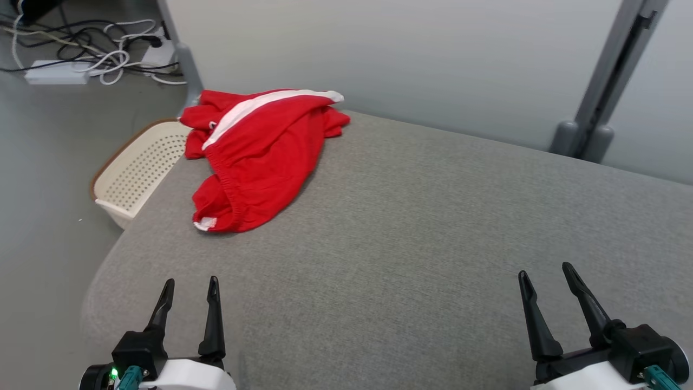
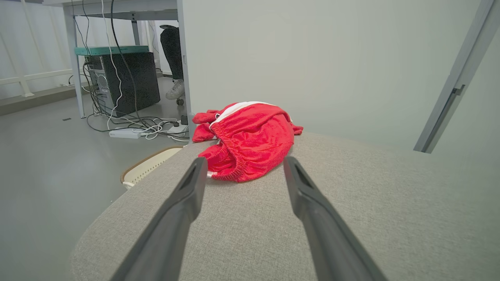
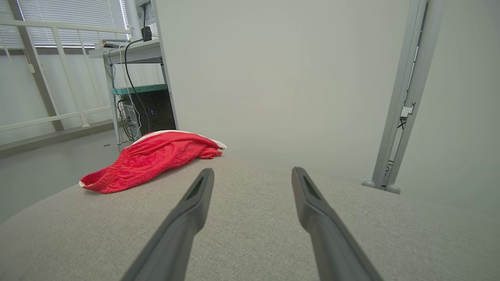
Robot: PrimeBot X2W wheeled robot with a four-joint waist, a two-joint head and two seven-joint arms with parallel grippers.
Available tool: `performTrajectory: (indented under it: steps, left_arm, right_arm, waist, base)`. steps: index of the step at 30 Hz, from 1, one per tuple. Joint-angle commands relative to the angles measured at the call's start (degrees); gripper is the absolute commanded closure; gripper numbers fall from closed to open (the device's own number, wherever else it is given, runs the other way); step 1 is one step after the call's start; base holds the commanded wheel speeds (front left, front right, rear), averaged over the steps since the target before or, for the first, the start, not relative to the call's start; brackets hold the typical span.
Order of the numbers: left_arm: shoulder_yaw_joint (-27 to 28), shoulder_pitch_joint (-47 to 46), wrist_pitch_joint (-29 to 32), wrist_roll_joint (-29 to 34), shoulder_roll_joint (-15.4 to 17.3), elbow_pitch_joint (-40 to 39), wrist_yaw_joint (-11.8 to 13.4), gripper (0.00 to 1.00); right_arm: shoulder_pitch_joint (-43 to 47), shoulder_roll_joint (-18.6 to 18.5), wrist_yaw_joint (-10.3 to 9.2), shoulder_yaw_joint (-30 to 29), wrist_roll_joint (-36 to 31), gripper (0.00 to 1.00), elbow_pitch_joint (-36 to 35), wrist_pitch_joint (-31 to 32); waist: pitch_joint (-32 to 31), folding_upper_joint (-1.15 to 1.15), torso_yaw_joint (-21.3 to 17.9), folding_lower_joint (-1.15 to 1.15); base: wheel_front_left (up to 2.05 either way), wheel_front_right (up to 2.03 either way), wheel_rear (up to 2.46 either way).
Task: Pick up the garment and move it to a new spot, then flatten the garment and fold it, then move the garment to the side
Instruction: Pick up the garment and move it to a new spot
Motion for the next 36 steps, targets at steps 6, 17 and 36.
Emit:
performTrajectory:
  steps: [6, 17, 36]
  left_arm:
    - [0.8, 0.1, 0.0, 0.1, 0.2, -0.3, 0.0, 0.00]
    - [1.8, -1.8, 0.0, -0.7, 0.2, -0.2, -0.1, 0.00]
    - [-2.1, -30.1, 11.1, 4.2, 10.3, 10.9, -7.8, 0.00]
  right_arm:
    - [-0.5, -0.4, 0.13, 0.1, -0.1, 0.00, 0.2, -0.3]
    - [-1.6, -0.4, 0.13, 0.1, -1.4, 0.00, 0.0, -0.3]
    - [-7.5, -0.4, 0.12, 0.2, -4.9, 0.00, -1.2, -0.2]
  waist:
    - [0.3, 0.00, 6.0, 0.00]
    - [2.8, 0.00, 4.4, 0.00]
    - [14.1, 0.00, -5.3, 0.00]
  base:
    - [0.00, 0.00, 0.00]
    - [0.00, 0.00, 0.00]
    - [0.00, 0.00, 0.00]
